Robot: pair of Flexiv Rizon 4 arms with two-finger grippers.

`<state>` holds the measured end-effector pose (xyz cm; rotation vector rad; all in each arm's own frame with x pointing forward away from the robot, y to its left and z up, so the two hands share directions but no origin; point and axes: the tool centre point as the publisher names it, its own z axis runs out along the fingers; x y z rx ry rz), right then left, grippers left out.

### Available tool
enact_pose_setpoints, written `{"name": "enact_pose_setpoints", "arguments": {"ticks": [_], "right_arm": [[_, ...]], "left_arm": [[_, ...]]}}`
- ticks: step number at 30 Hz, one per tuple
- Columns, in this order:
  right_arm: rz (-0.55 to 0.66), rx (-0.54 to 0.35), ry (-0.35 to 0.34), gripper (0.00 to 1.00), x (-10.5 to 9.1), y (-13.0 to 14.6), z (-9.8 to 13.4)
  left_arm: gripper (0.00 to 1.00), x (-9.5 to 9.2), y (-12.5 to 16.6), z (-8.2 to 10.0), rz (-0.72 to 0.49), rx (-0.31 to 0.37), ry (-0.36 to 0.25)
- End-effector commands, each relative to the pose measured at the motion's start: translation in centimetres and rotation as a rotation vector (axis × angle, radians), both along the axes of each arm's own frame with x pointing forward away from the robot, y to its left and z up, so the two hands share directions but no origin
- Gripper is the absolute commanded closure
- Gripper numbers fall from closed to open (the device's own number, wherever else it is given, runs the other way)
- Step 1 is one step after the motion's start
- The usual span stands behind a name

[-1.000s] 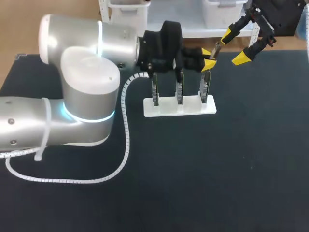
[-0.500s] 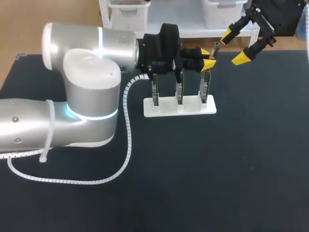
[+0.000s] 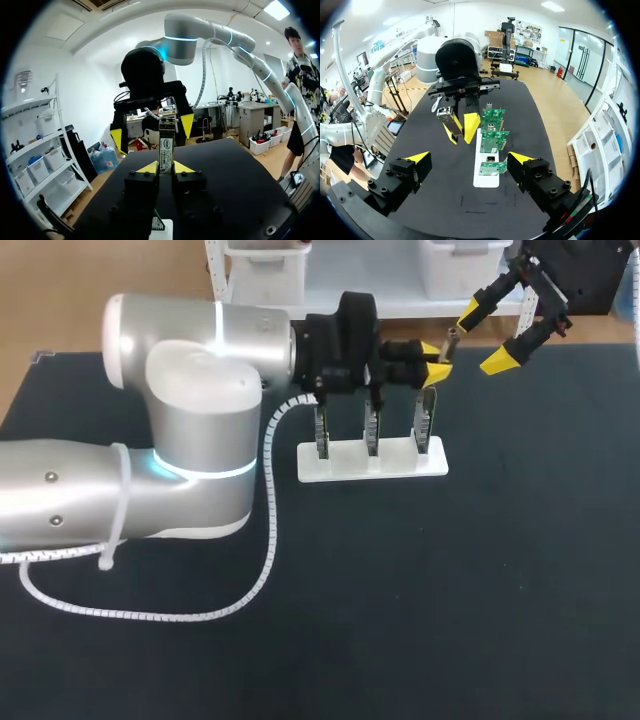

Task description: Pick up the optical module with the left hand, and insert it into the network port with the right hand.

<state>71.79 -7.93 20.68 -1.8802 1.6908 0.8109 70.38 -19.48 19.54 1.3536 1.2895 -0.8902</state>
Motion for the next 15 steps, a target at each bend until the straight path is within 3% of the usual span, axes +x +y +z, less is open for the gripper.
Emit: {"name": "enact_pose_setpoints", "arguments": {"ticks": [1, 15], "right_arm": [[-0.003, -0.001, -0.002, 0.0, -0.16, -0.01, 0.01], [-0.003, -0.001, -0.002, 0.0, -0.16, -0.01, 0.01]], "left_arm": [[1.0, 0.77, -0.51, -0.1, -0.009, -0.001, -0.002], [1.0, 1.1, -1.03, -0.95, -0.012, -0.004, 0.006]]}}
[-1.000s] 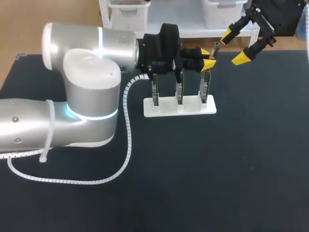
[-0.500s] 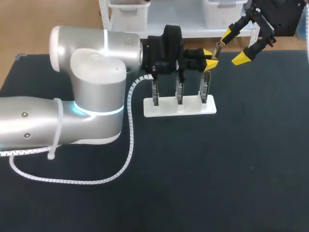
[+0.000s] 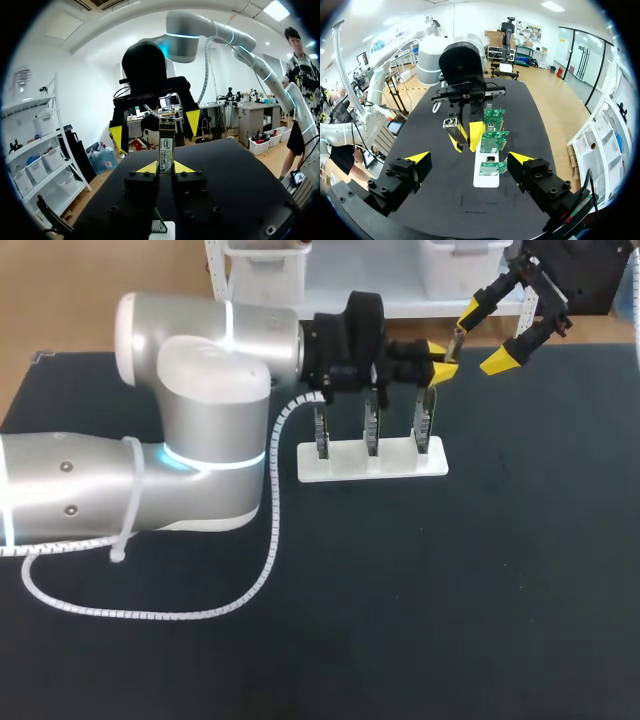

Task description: Pick up the optical module with the left hand, and insert it into the network port with the right hand.

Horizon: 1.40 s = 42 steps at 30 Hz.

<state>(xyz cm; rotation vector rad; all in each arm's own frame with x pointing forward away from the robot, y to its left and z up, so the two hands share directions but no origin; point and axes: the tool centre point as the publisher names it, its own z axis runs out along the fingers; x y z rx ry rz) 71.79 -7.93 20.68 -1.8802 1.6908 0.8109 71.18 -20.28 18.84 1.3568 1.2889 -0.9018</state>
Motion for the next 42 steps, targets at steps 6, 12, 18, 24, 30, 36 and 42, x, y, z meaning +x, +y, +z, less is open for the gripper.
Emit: {"name": "enact_pose_setpoints", "arguments": {"ticks": [6, 12, 18, 24, 30, 36, 42], "right_arm": [[-0.003, -0.001, -0.002, 0.0, -0.2, 0.0, 0.0], [-0.003, -0.001, -0.002, 0.0, -0.2, 0.0, 0.0], [0.004, -0.002, -0.02, 0.0, -0.5, 0.5, 0.9], [-0.007, 0.023, -0.028, 0.0, -1.0, 0.5, 1.7], [-0.012, 0.021, -0.035, 0.0, -1.3, 0.7, 2.1], [-0.016, 0.012, -0.036, 0.0, -1.4, 0.6, 2.3], [-0.034, 0.007, -0.03, 0.0, -1.5, 0.2, 2.3]], "left_arm": [[1.0, 0.3, -0.2, -0.4, 0.001, 0.027, 0.006], [1.0, 0.3, -0.2, -0.4, 0.001, 0.027, 0.006], [1.0, 0.3, -0.2, -0.4, 0.001, 0.027, 0.006], [1.0, 0.3, -0.2, -0.4, 0.001, 0.027, 0.006], [1.0, 0.3, -0.2, -0.4, 0.001, 0.027, 0.006], [1.0, 0.9, 0.5, -0.4, 0.011, 0.004, 0.009], [1.0, 1.1, 0.3, -0.2, 0.001, 0.004, 0.0]]}}
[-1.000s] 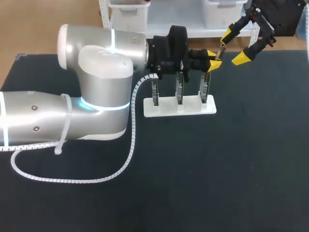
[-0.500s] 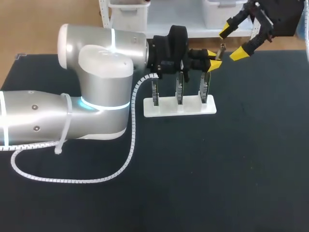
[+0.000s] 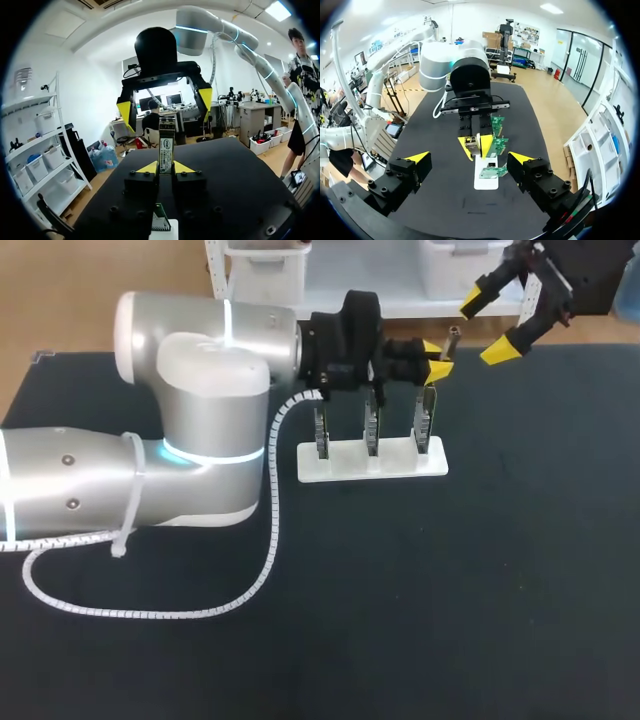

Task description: Pick up the optical module with the left hand, and insert it into the network port with the right hand.

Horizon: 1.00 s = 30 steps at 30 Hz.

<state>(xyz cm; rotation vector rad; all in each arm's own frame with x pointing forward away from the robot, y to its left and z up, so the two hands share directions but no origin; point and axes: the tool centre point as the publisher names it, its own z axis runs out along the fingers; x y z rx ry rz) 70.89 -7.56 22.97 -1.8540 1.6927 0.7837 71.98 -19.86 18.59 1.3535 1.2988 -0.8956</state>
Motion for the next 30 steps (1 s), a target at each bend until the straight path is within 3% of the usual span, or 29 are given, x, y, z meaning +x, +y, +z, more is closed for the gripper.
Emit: {"name": "enact_pose_setpoints", "arguments": {"ticks": [1, 19, 30], "right_arm": [[-0.01, 0.0, -0.009, 0.0, -0.6, -0.1, 0.0], [0.062, 0.063, 0.021, 0.0, -0.2, 2.4, -0.3], [0.058, 0.058, 0.02, 0.0, 0.0, 3.1, -0.2]], "left_arm": [[1.0, 0.3, -0.2, 0.1, -0.008, -0.001, -0.003], [1.0, 0.3, -0.3, 0.1, -0.019, 0.022, -0.006], [1.0, 0.3, -0.3, 0.1, -0.019, 0.022, -0.006]]}}
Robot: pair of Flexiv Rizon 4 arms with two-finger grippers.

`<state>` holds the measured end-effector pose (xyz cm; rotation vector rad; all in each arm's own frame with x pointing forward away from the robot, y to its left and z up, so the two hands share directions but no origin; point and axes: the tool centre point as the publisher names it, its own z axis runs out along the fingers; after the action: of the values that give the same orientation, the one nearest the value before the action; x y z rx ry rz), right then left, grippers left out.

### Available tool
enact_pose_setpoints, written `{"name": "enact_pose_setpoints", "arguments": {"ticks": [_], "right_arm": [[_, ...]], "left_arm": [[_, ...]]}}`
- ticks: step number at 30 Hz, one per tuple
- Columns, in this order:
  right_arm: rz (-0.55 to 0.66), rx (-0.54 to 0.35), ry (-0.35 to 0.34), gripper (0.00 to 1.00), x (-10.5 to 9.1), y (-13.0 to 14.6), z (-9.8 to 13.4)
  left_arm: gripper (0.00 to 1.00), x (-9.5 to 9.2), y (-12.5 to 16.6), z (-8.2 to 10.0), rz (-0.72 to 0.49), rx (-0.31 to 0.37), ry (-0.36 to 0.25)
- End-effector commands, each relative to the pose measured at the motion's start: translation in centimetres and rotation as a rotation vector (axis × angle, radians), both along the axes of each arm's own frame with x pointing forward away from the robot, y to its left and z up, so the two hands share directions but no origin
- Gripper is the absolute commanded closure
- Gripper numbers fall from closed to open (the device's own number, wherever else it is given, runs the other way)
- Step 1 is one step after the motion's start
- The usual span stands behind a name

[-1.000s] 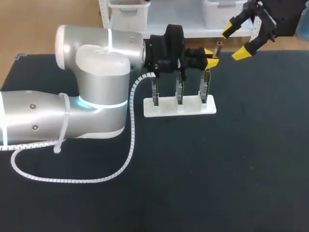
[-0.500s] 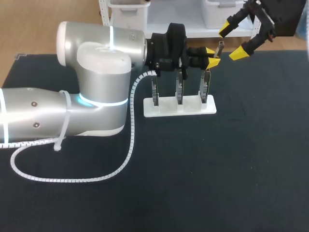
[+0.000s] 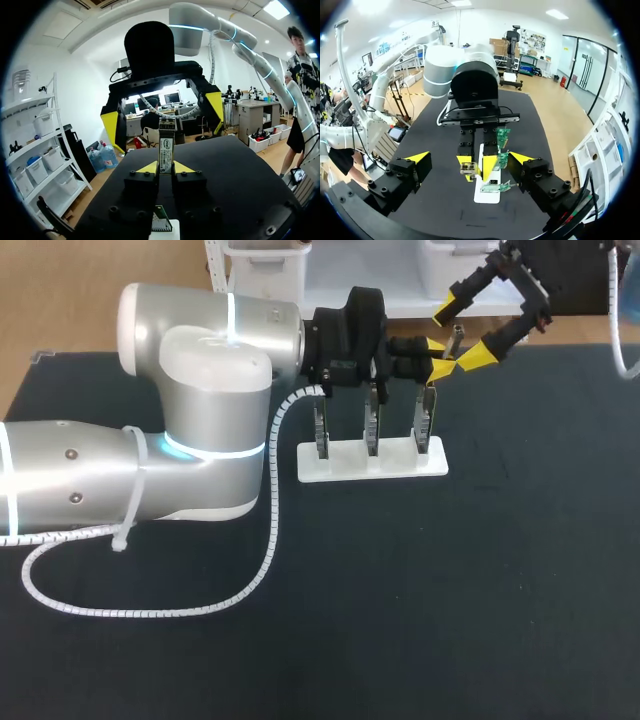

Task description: Pick up the optical module with the left hand, and insert it into the network port with the right hand.

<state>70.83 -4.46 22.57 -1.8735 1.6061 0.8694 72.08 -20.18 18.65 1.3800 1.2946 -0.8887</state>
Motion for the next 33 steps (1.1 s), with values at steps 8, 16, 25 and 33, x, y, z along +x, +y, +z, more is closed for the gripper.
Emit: {"name": "enact_pose_setpoints", "arguments": {"ticks": [8, 16, 25, 33], "right_arm": [[-0.016, -0.009, 0.007, 0.0, -0.01, -0.01, 0.2], [-0.016, -0.009, 0.007, 0.0, -0.01, -0.01, 0.2], [-0.027, -0.013, 0.014, 0.0, -0.18, -0.24, 0.22], [-0.02, -0.01, 0.034, 0.0, -0.2, -0.24, -0.06]], "left_arm": [[1.0, 0.24, -0.03, 0.07, -0.005, 0.004, 0.003], [1.0, 0.24, -0.03, 0.07, -0.005, 0.004, 0.003], [1.0, 0.24, -0.03, 0.07, -0.005, 0.004, 0.003], [1.0, 0.24, -0.03, 0.07, -0.005, 0.004, 0.003]]}}
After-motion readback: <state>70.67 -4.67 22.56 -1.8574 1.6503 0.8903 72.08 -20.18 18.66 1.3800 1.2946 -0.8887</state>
